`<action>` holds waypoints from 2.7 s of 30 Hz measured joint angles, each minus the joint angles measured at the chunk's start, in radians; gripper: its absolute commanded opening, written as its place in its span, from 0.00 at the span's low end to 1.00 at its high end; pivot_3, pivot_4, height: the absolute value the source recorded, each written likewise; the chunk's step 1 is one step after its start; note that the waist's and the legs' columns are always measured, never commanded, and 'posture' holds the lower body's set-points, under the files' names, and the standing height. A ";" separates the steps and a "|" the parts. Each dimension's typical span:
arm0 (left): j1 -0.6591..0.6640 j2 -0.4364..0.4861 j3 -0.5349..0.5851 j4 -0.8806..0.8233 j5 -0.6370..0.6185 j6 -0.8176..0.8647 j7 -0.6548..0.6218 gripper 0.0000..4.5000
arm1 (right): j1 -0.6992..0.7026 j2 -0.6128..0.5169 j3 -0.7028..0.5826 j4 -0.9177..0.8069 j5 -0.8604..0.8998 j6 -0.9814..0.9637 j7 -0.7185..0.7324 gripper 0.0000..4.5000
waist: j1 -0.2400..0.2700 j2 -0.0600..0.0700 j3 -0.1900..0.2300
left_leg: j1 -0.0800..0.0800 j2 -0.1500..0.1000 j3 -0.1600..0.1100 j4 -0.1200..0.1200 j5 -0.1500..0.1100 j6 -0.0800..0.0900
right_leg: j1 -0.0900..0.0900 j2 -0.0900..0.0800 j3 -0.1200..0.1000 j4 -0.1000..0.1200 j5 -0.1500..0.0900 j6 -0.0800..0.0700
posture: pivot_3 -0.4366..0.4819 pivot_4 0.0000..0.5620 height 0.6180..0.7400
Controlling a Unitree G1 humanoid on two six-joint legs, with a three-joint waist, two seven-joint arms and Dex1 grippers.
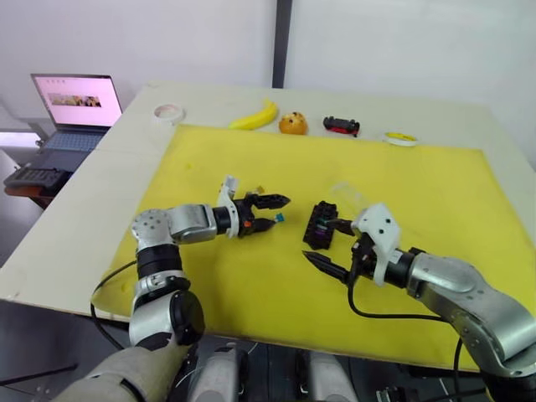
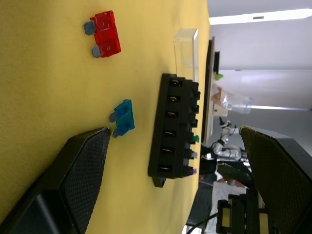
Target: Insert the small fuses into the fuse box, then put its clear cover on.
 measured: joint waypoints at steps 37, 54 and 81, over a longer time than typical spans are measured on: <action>-0.018 -0.043 -0.041 0.012 0.160 -0.098 -0.137 1.00 | -0.013 -0.001 -0.036 0.004 -0.005 0.001 -0.010 1.00 | 0.008 0.000 0.000 | 0.000 -0.001 -0.001 0.000 -0.002 0.004 | 0.002 -0.002 -0.001 -0.001 0.000 0.000 | 0.48 0.27 1.00; -0.020 -0.034 -0.061 0.025 0.209 -0.103 -0.180 0.70 | 0.003 -0.008 -0.043 0.004 -0.005 0.001 0.004 1.00 | 0.005 0.000 0.000 | 0.000 -0.001 -0.001 0.000 -0.003 0.004 | 0.002 -0.002 -0.001 -0.002 0.000 0.000 | 0.48 0.27 1.00; -0.018 -0.029 -0.077 0.021 0.252 -0.084 -0.201 0.30 | 0.002 -0.008 -0.064 0.004 -0.004 0.002 0.006 1.00 | 0.004 0.000 0.000 | 0.000 0.000 -0.001 -0.001 -0.003 0.004 | 0.001 -0.003 -0.001 -0.003 0.000 0.000 | 0.48 0.27 1.00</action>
